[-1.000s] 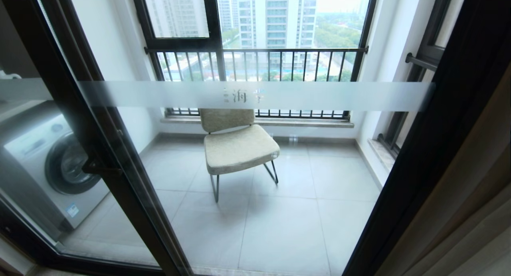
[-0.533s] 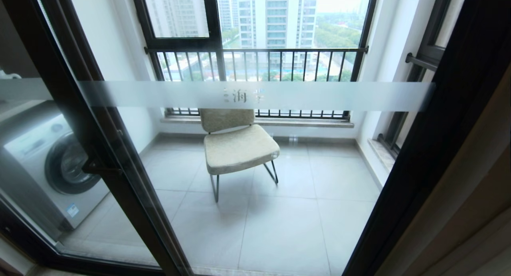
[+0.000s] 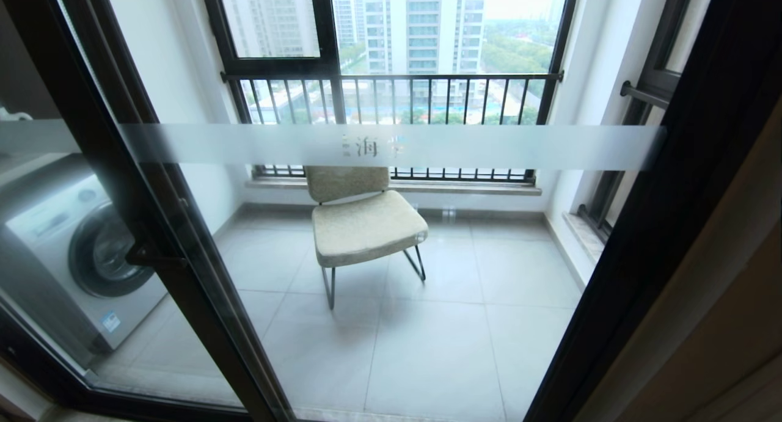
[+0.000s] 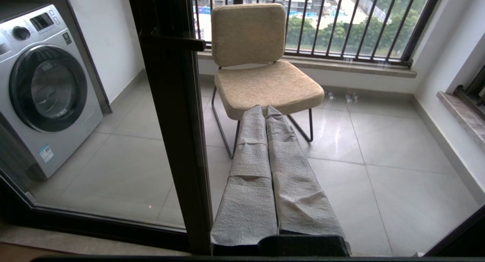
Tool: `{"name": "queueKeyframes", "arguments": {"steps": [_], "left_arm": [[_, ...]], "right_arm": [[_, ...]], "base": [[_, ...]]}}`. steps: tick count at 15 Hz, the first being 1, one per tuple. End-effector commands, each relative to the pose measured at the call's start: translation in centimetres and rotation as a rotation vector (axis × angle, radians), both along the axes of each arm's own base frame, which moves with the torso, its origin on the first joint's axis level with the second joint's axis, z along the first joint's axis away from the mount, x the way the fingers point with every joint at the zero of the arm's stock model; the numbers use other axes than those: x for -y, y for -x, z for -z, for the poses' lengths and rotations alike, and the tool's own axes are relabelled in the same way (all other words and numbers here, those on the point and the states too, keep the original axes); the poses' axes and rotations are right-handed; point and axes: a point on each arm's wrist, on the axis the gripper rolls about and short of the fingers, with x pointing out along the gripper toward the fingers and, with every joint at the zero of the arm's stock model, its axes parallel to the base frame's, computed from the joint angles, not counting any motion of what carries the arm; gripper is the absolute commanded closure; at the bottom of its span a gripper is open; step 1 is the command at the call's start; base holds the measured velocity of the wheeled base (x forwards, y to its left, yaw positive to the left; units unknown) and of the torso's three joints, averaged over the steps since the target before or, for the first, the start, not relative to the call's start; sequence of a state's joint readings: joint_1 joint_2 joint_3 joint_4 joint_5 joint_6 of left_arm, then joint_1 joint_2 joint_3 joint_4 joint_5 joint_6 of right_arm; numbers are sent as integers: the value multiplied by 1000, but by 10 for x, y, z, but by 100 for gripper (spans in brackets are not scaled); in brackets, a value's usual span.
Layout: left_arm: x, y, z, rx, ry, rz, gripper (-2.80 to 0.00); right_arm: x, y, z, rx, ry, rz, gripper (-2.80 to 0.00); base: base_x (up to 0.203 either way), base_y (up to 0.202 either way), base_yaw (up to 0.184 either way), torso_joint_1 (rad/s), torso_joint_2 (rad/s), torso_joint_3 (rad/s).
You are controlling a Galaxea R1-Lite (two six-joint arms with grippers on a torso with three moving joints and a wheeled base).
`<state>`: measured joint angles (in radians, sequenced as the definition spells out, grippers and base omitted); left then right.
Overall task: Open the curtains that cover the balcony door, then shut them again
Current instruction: Pull the inner curtains open on both sides
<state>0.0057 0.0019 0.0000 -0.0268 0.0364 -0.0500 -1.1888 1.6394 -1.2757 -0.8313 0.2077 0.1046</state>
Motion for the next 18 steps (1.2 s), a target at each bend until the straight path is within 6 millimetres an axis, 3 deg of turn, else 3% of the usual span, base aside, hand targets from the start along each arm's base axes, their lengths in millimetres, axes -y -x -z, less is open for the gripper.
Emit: {"name": "queueKeyframes", "arguments": {"steps": [1, 5, 10, 14, 18], "left_arm": [[0, 0, 0, 1, 1, -1, 0], [0, 0, 0, 1, 1, -1, 0], [0, 0, 0, 1, 1, -1, 0], [0, 0, 0, 1, 1, -1, 0], [0, 0, 0, 1, 1, -1, 0]], "right_arm": [[5, -1, 4, -6, -9, 1, 0], [-16, 4, -8, -52, 51, -126, 0], [-69, 14, -15, -113, 90, -397, 0], [-117, 1, -18, -84, 73, -664, 0], [-151, -15, -9, -69, 33, -858, 0]], "base": [[0, 0, 0, 0, 0, 0], [0, 0, 0, 0, 0, 0], [0, 0, 0, 0, 0, 0], [0, 0, 0, 0, 0, 0], [0, 0, 0, 0, 0, 0]]}}
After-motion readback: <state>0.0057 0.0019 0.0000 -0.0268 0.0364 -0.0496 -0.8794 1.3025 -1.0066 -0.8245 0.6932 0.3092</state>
